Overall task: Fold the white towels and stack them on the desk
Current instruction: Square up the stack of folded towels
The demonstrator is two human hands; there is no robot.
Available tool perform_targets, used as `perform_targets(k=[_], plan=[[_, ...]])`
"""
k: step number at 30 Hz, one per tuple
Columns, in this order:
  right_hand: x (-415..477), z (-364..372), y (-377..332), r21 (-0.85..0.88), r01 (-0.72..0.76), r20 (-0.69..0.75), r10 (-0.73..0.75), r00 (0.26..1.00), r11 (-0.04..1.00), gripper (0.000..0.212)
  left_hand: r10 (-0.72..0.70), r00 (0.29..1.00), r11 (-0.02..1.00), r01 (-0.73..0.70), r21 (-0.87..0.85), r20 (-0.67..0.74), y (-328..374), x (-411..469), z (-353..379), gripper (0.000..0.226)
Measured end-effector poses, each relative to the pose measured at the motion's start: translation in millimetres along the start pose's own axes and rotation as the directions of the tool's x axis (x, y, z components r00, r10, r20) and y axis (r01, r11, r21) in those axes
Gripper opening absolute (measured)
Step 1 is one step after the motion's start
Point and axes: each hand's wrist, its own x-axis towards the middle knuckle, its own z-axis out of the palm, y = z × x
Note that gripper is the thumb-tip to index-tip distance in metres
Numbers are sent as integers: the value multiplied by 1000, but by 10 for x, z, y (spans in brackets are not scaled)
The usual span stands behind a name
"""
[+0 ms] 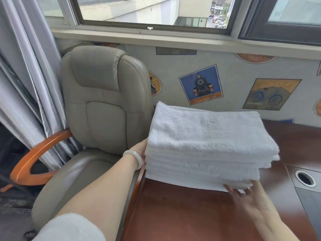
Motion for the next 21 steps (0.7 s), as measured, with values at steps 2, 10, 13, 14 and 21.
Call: perform_targets(k=[2, 10, 13, 14, 21], plan=[[36, -102, 13, -26, -28, 39, 29, 999, 999, 71, -62, 998, 990, 58, -125, -28, -11, 14, -13, 31], [-72, 86, -19, -179, 14, -154, -42, 987, 984, 35, -137, 990, 985, 133, 105, 27, 49, 228, -250, 66], [-267, 14, 151, -135, 15, -86, -27, 996, 991, 55, -115, 993, 993, 114, 17, 41, 14, 289, -448, 76], [-334, 8, 233, -132, -17, -104, 4, 995, 991, 61, -106, 994, 994, 106, -13, 18, 1, 209, -461, 75], [-969, 413, 305, -681, 684, 645, -656, 392, -261, 76, 791, 608, 470, -672, 572, 64, -101, -545, -204, 82]])
